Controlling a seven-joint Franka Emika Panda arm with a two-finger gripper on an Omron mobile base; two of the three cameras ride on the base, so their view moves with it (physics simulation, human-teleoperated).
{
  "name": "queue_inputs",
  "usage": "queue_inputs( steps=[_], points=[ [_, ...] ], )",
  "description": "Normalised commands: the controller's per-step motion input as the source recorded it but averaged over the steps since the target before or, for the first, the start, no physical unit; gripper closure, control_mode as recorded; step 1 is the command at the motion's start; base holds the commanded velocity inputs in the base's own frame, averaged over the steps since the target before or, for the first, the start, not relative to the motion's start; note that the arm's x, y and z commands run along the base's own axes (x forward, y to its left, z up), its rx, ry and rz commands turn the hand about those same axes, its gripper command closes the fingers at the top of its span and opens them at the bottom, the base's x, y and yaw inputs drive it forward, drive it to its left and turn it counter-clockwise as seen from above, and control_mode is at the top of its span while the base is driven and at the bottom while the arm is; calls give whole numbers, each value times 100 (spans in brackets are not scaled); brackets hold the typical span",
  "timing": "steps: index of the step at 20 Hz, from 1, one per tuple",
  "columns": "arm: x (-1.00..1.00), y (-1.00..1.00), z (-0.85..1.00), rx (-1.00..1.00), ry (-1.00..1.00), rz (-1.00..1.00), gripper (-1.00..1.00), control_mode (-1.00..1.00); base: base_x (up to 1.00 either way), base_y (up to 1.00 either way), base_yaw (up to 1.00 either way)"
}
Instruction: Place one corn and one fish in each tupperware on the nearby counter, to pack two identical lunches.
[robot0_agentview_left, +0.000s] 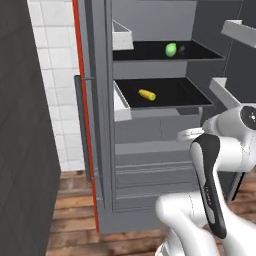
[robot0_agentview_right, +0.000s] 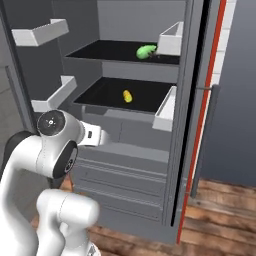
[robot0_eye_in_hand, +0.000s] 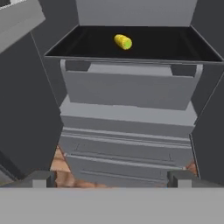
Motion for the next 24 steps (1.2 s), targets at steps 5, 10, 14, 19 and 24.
queue_inputs(
  steps=[5,10,14,19,24],
  points=[
    [0,0,0,0,0,0,-100,100,75,0,0],
    [0,0,0,0,0,0,-100,100,95,0,0],
    [0,0,0,0,0,0,-100,100,99,0,-1],
    [0,0,0,0,0,0,-100,100,47,0,-4],
    [8,0,7,0,5,-7,-100,-100,2,0,-1]
  ],
)
